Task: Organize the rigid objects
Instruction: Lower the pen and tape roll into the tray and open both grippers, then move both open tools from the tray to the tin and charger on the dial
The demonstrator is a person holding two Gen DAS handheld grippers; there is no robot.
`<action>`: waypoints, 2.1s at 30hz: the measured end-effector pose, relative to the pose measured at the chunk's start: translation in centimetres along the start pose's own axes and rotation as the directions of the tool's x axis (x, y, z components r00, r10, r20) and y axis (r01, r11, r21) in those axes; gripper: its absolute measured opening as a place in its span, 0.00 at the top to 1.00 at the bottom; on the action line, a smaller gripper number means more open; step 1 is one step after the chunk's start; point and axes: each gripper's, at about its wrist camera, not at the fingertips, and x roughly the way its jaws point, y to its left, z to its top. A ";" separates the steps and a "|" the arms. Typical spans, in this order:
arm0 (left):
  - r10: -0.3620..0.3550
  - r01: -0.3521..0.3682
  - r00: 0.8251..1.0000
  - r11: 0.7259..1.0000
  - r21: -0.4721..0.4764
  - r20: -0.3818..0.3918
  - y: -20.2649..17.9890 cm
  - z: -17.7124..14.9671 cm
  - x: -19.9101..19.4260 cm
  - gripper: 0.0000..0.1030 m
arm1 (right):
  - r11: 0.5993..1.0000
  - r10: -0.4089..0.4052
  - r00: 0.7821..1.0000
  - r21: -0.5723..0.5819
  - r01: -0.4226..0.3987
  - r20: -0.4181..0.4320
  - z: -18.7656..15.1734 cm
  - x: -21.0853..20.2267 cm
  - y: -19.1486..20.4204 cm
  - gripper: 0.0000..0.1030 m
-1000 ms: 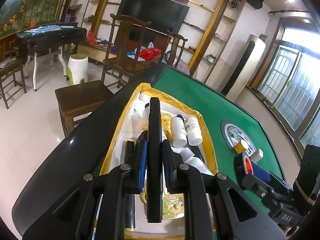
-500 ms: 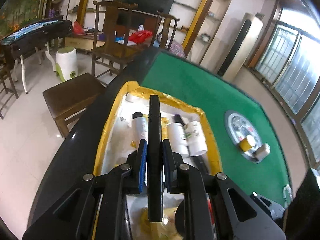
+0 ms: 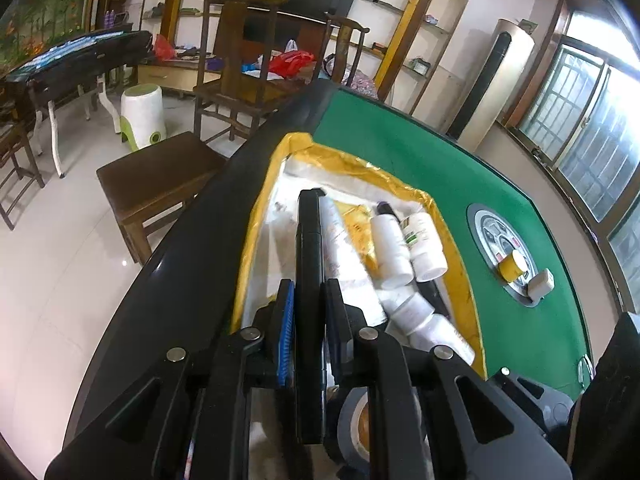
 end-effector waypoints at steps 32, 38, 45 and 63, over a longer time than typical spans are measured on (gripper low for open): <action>-0.020 0.018 0.998 0.999 0.045 0.055 -2.6 -1.2 -4.6 0.63 | 0.986 0.108 0.986 0.111 -0.122 0.126 -2.0 -6.5 -3.8 0.34; -0.006 -0.004 0.996 0.994 0.108 0.087 -6.8 -2.1 -4.2 0.63 | 0.985 -0.001 0.984 0.172 -0.029 0.176 -3.3 -10.2 -8.0 0.34; 0.012 -0.034 0.992 0.985 0.167 0.129 -13.2 -3.8 -2.7 0.63 | 0.949 -0.151 0.965 0.303 0.081 0.214 -5.1 -15.2 -14.9 0.33; 0.068 -0.130 0.982 0.922 0.365 0.178 -25.1 -4.2 0.8 0.45 | 0.792 -0.366 0.896 0.590 0.157 0.253 -8.7 -25.3 -26.0 0.33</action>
